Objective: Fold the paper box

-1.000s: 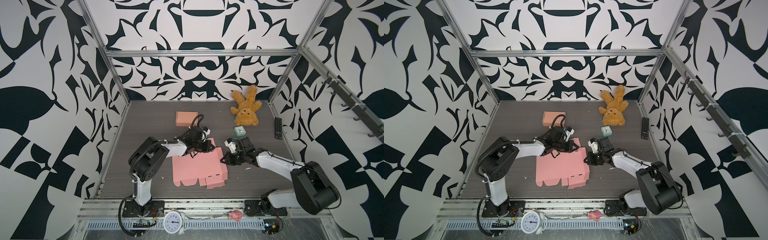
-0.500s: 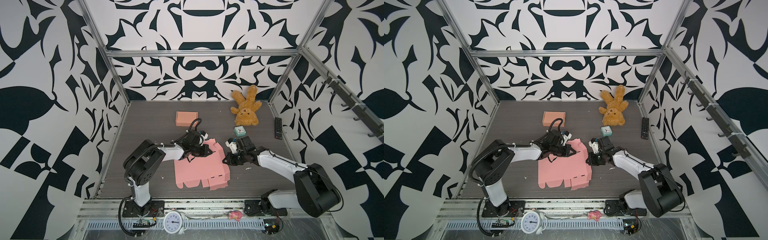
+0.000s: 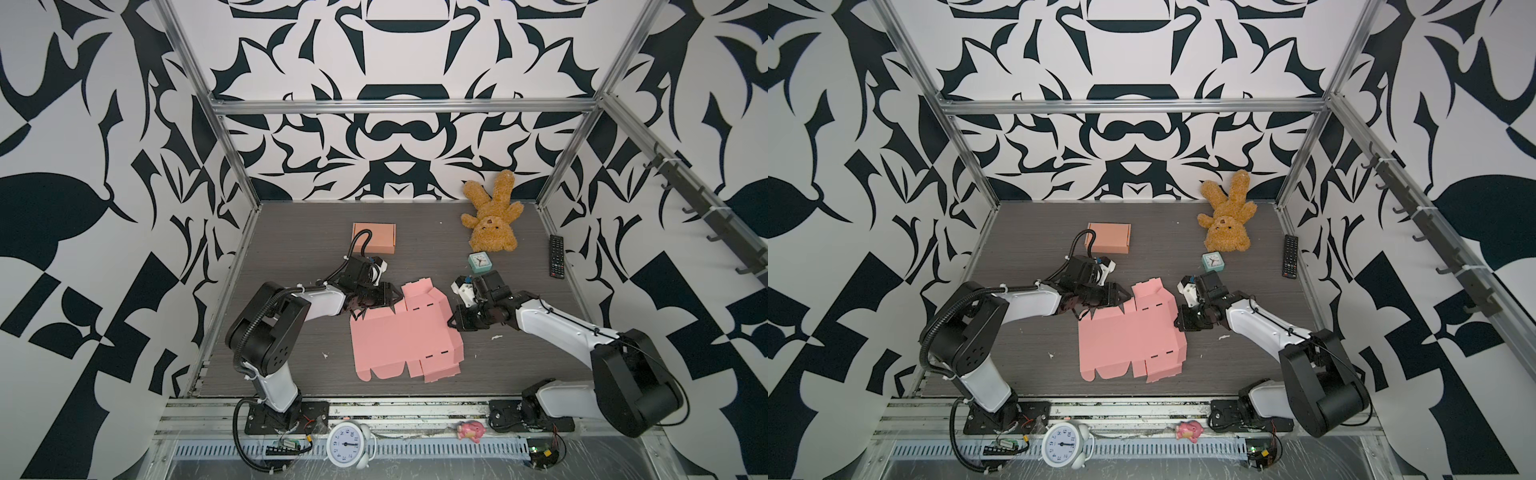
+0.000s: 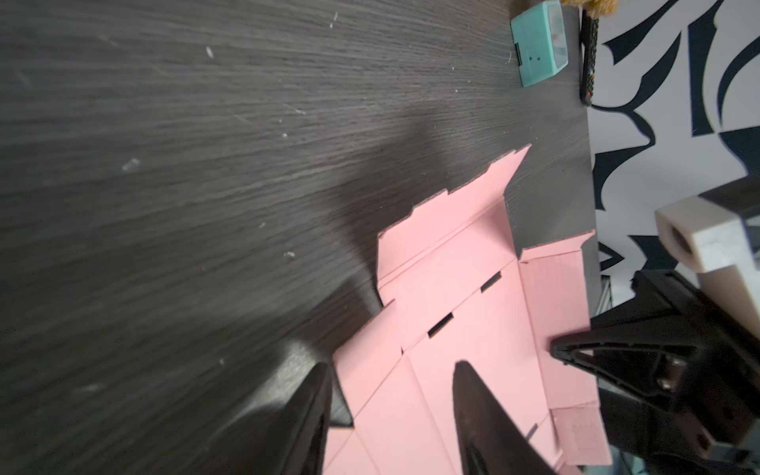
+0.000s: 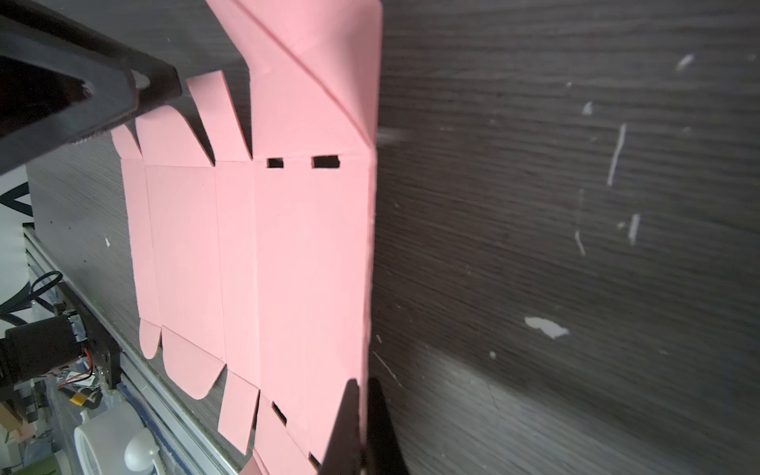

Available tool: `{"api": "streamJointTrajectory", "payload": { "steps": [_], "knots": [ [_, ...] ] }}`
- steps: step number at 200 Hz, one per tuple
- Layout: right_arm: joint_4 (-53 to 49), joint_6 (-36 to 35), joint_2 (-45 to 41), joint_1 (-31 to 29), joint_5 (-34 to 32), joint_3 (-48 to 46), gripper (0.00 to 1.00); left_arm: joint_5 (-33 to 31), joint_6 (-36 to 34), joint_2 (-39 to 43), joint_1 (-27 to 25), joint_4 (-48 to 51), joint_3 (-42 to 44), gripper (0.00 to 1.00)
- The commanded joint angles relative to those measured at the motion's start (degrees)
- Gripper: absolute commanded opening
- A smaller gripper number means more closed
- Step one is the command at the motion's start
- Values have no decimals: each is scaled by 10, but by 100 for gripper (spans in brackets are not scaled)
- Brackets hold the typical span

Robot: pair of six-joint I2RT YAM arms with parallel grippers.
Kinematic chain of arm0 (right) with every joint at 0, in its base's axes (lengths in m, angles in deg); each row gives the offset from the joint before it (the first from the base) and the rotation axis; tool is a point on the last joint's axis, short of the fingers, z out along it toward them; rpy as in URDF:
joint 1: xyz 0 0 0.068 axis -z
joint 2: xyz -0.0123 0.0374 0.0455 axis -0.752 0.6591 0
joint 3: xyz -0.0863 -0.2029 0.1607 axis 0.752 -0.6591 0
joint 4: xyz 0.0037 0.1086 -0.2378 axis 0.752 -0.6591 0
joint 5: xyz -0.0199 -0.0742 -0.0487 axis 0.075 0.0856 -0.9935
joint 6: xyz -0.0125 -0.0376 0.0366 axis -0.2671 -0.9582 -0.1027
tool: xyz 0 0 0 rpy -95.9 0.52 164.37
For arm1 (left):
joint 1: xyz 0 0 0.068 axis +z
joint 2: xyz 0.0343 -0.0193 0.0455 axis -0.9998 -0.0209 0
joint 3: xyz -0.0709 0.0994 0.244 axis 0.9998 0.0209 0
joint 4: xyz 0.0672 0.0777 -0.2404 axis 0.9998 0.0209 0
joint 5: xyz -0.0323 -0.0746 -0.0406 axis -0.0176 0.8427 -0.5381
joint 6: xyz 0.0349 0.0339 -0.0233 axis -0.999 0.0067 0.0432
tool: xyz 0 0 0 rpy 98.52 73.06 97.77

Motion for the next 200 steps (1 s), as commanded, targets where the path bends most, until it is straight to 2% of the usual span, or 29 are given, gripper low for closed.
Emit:
{"api": "streamJointTrajectory", "payload": {
  "steps": [1, 71, 138, 200],
  "knots": [
    [-10, -11, -12, -2, -6, 22, 1, 4, -21, -20, 3, 17, -20, 62],
    [-13, -14, -3, -2, -8, 31, 1, 18, -18, -45, -9, 0, -31, 62],
    [-12, -11, 3, -2, -10, 37, 1, 15, -16, -13, -28, 1, -11, 47],
    [-15, -13, 7, -2, -14, 44, 1, 4, -7, 24, -61, 1, 25, 44]
  ]
}}
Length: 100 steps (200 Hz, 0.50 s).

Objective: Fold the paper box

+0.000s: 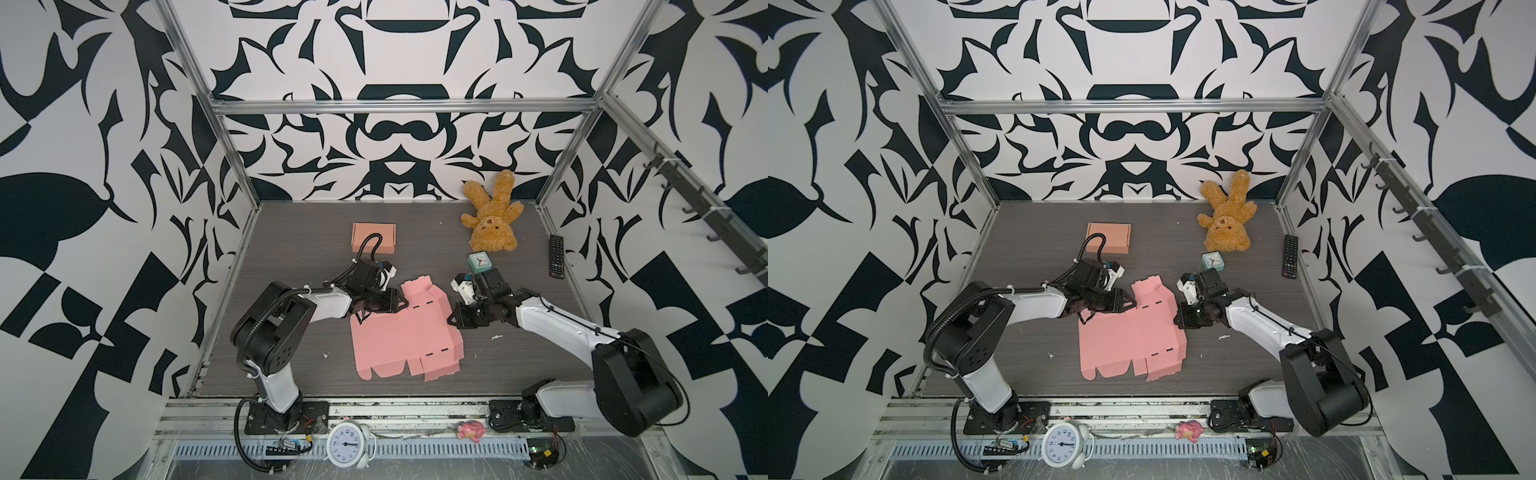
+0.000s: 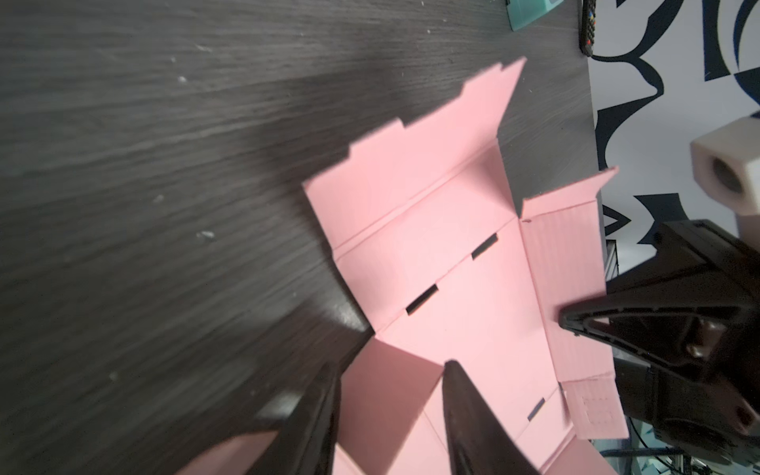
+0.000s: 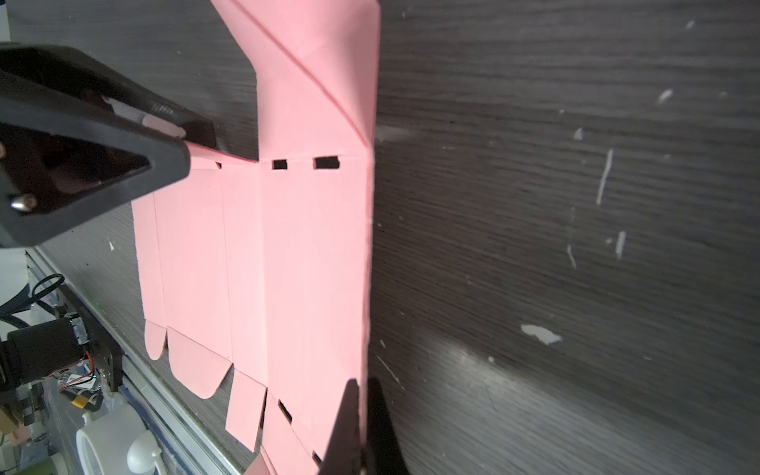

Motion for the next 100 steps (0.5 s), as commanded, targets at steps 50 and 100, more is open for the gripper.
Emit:
{"api": "streamJointTrajectory", "payload": {
  "steps": [50, 100],
  "knots": [
    [-15, -19, 8, -4, -23, 40, 1, -18, 12, 20, -51, -2, 26, 45],
    [-110, -75, 9, -74, -143, 93, 1, -10, 31, 51, -43, -23, 47, 45]
  ]
}}
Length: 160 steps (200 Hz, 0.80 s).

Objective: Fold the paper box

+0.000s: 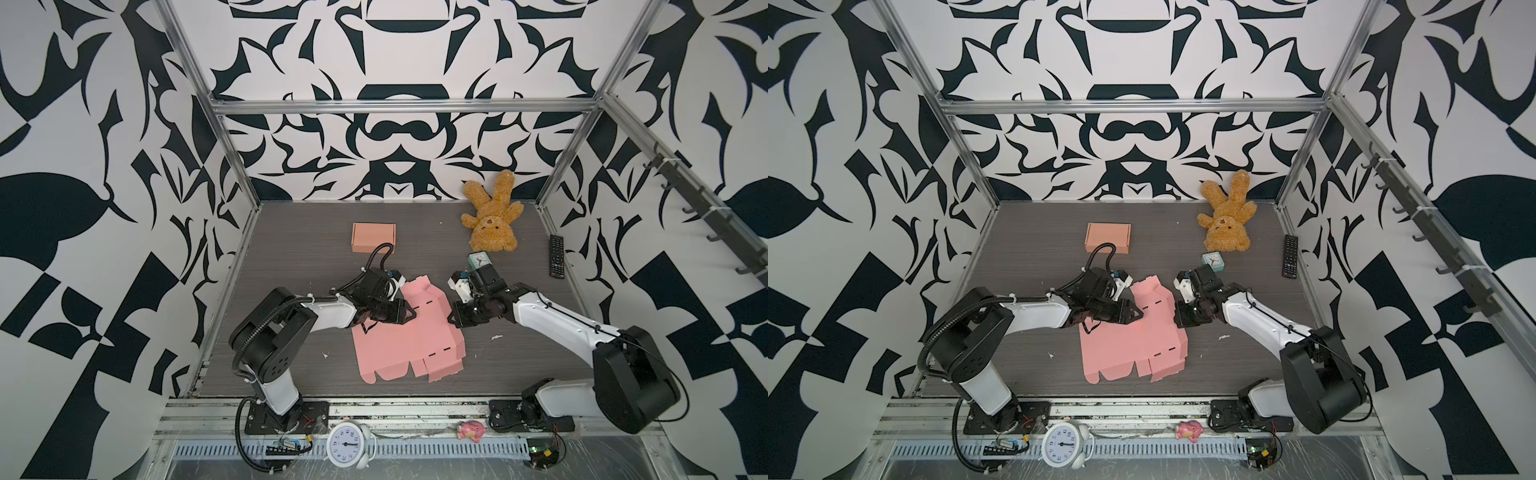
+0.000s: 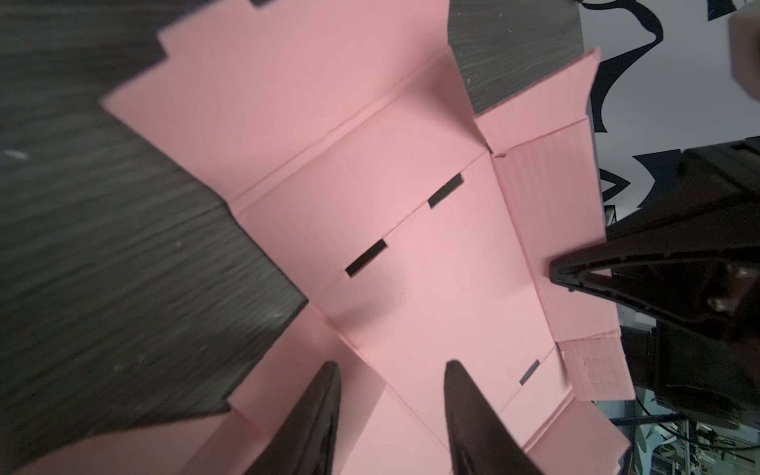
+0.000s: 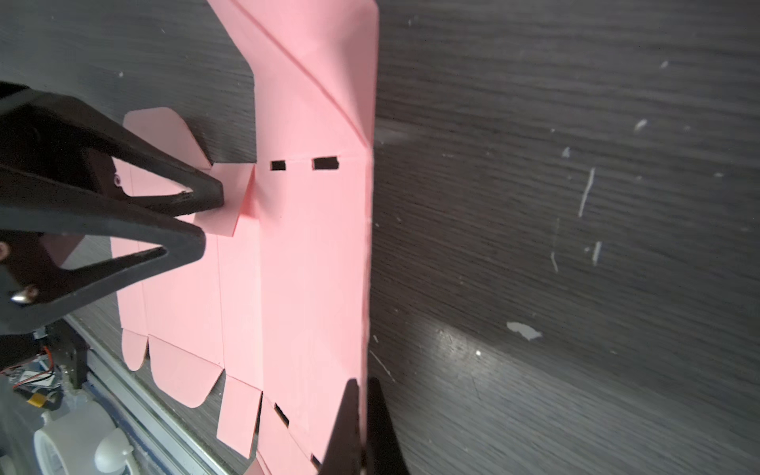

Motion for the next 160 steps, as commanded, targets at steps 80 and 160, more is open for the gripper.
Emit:
{"api": "streamJointTrajectory", "payload": {
  "steps": [80, 160],
  "knots": [
    [-111, -59, 1, -129, -244, 96, 0, 60, 19, 164, 116, 3, 82, 45],
    [-140, -85, 33, -252, -471, 172, 0, 114, 8, 142, 252, -10, 72, 43]
  ]
}}
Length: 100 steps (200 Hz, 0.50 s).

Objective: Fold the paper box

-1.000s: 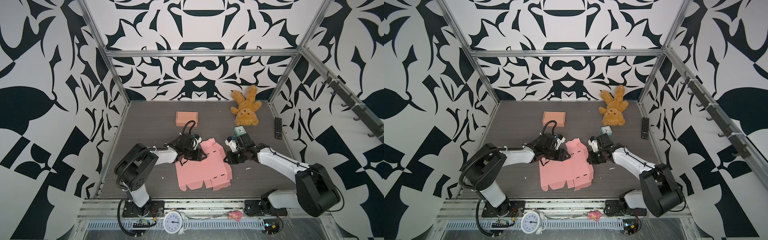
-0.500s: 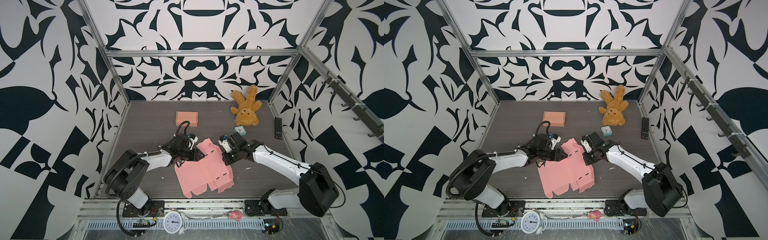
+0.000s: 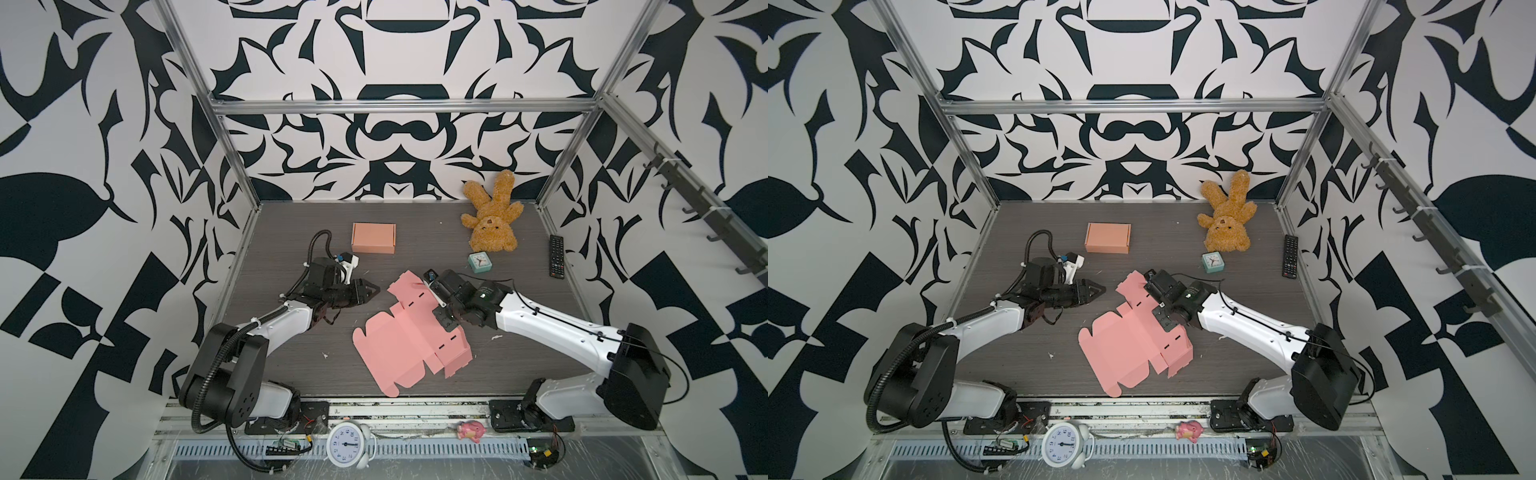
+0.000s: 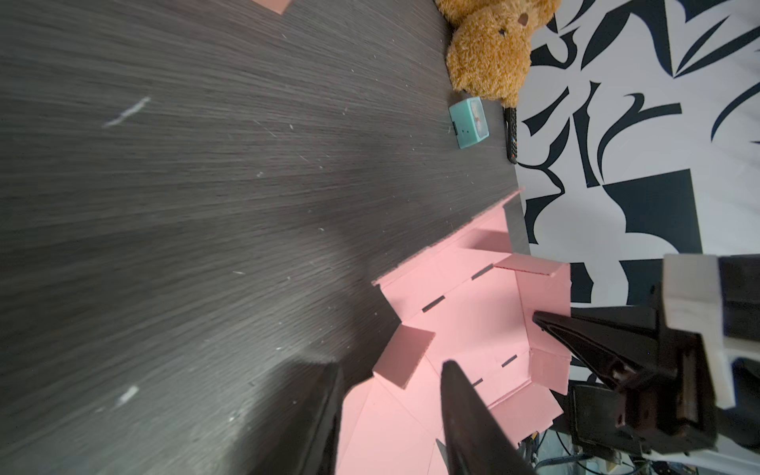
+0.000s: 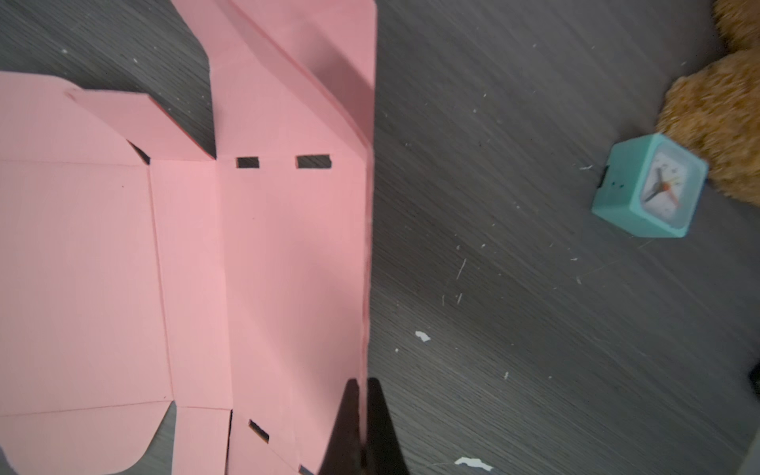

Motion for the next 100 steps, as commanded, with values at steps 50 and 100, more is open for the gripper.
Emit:
{"api": "streamJointTrajectory", "payload": {
  "steps": [50, 100],
  "knots": [
    [-46, -46, 76, -85, -189, 95, 0, 27, -41, -124, 29, -3, -84, 43],
    [-51, -71, 110, -115, -257, 118, 0, 111, -38, -203, 26, -11, -154, 44]
  ]
}}
